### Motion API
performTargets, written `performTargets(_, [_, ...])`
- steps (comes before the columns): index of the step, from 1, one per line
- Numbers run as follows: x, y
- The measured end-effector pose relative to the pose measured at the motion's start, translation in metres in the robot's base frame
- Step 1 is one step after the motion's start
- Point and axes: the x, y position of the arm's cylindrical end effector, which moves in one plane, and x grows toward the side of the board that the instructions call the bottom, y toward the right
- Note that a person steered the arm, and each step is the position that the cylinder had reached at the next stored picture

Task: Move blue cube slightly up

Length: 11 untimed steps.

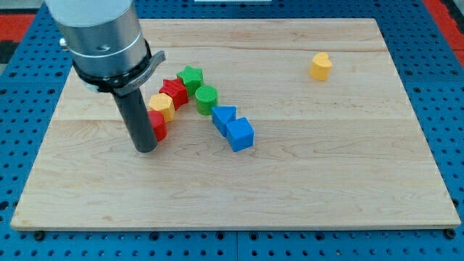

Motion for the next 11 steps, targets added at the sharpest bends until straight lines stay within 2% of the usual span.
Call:
performTargets(1, [0.001,0.001])
performTargets(2, [0.028,0.028])
performTargets(4, [0.037,0.143])
performTargets(8, [-0.012,0.136])
performTargets(11, [-0.018,0.135])
